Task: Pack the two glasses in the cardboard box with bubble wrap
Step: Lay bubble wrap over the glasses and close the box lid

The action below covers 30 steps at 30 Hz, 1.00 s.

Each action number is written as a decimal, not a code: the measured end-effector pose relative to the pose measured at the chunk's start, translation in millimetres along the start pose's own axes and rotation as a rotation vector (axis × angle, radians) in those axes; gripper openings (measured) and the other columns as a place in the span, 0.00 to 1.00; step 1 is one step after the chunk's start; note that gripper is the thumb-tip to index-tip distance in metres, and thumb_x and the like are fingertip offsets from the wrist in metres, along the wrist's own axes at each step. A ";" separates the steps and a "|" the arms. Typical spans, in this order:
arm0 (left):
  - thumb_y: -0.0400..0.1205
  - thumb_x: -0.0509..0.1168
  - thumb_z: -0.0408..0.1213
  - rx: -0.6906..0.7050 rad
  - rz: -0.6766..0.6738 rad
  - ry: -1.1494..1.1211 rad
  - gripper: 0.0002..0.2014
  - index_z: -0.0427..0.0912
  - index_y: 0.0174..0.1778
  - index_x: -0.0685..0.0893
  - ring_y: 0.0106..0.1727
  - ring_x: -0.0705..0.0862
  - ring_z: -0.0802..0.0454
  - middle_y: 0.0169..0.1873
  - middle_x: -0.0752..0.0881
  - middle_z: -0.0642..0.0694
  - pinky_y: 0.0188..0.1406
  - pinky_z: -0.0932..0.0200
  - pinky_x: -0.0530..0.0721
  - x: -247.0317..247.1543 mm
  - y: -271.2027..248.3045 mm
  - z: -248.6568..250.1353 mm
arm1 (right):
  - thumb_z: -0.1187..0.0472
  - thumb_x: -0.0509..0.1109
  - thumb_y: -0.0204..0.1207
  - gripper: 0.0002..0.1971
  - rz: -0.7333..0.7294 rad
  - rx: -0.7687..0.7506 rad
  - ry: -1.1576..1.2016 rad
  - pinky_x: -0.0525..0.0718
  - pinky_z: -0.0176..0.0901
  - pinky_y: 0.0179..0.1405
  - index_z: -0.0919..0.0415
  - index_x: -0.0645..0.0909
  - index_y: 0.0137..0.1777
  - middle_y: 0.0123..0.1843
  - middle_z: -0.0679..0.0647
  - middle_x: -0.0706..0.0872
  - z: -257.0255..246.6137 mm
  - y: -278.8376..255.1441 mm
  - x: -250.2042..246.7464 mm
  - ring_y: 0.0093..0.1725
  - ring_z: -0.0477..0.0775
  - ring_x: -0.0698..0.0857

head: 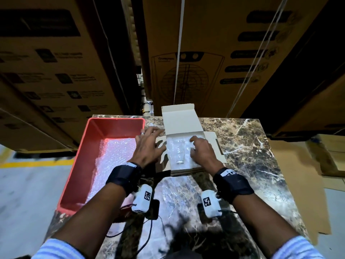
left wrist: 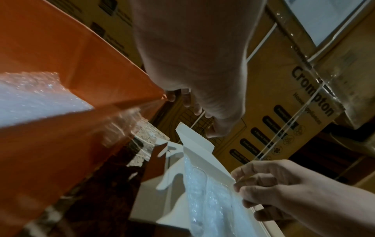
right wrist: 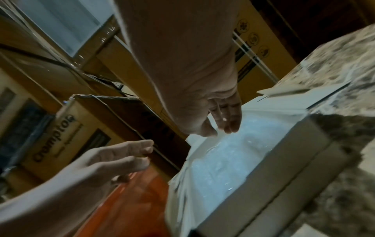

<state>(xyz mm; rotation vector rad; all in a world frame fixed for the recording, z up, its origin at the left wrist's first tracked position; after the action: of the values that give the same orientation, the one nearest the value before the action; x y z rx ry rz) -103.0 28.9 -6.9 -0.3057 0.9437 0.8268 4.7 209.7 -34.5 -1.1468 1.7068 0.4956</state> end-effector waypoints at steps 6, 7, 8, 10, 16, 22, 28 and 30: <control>0.79 0.65 0.46 -0.109 0.035 -0.030 0.27 0.48 0.76 0.82 0.67 0.75 0.46 0.66 0.80 0.49 0.63 0.47 0.70 -39.3 -26.1 -39.9 | 0.70 0.64 0.78 0.13 -0.062 -0.121 0.421 0.79 0.39 0.29 0.56 0.84 0.57 0.34 0.53 0.85 -102.1 -15.1 16.4 0.28 0.51 0.81; 0.77 0.63 0.47 -0.134 0.014 -0.042 0.28 0.49 0.75 0.83 0.66 0.77 0.46 0.65 0.82 0.48 0.65 0.45 0.73 -43.5 -32.7 -50.4 | 0.70 0.64 0.78 0.13 -0.075 -0.131 0.477 0.81 0.39 0.29 0.56 0.85 0.55 0.34 0.52 0.85 -120.9 -16.5 21.7 0.29 0.51 0.83; 0.75 0.61 0.47 -0.162 -0.005 -0.052 0.29 0.48 0.74 0.84 0.65 0.79 0.46 0.63 0.83 0.48 0.67 0.45 0.76 -48.0 -40.1 -60.6 | 0.71 0.64 0.77 0.13 -0.084 -0.142 0.522 0.84 0.40 0.33 0.57 0.86 0.54 0.35 0.52 0.87 -138.4 -16.9 27.8 0.33 0.52 0.86; 0.71 0.63 0.46 -0.242 -0.063 -0.069 0.30 0.47 0.71 0.85 0.62 0.83 0.44 0.61 0.86 0.45 0.65 0.47 0.80 -52.3 -53.5 -87.7 | 0.72 0.63 0.79 0.12 -0.147 -0.135 0.613 0.90 0.48 0.44 0.61 0.85 0.55 0.38 0.57 0.89 -169.1 -17.0 45.6 0.38 0.59 0.91; 0.75 0.78 0.40 -0.467 -0.394 0.077 0.29 0.44 0.74 0.84 0.73 0.79 0.39 0.71 0.82 0.35 0.73 0.48 0.77 -41.8 -94.2 -167.1 | 0.70 0.63 0.81 0.15 -0.394 -0.133 0.473 0.88 0.42 0.39 0.60 0.84 0.63 0.47 0.64 0.91 -228.3 -16.8 105.9 0.43 0.61 0.90; 0.76 0.79 0.41 -0.567 -0.616 0.171 0.41 0.48 0.85 0.70 0.80 0.73 0.42 0.81 0.71 0.38 0.76 0.55 0.75 -24.7 -126.2 -204.7 | 0.70 0.74 0.76 0.24 -0.565 -0.180 -0.019 0.77 0.41 0.49 0.61 0.77 0.73 0.71 0.63 0.77 -239.9 -31.4 162.6 0.66 0.63 0.80; 0.75 0.81 0.39 -0.625 -0.699 0.032 0.37 0.47 0.81 0.75 0.63 0.86 0.44 0.73 0.81 0.42 0.51 0.54 0.89 -16.2 -130.8 -206.7 | 0.52 0.88 0.66 0.45 -0.680 -0.255 -0.342 0.84 0.64 0.65 0.61 0.67 0.77 0.74 0.67 0.69 -235.2 -47.9 196.9 0.69 0.74 0.78; 0.75 0.81 0.36 -0.641 -0.678 -0.048 0.35 0.45 0.79 0.78 0.58 0.87 0.44 0.70 0.84 0.41 0.49 0.52 0.91 -18.4 -132.3 -209.3 | 0.46 0.88 0.65 0.48 -0.629 -0.285 -0.437 0.84 0.64 0.64 0.59 0.65 0.79 0.74 0.67 0.70 -236.5 -49.1 204.0 0.68 0.74 0.80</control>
<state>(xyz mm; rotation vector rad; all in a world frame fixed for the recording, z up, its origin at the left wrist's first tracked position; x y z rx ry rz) -134.8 -186.4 -126.5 -1.0895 0.4464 0.4755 -85.2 -85.6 -103.2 -1.5625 0.8537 0.5453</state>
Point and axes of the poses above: each hand's wrist, its own y-axis towards the middle knuckle, its own x-axis out of the palm, z = x × y, the point moved 8 cm from there along y, towards the middle knuckle
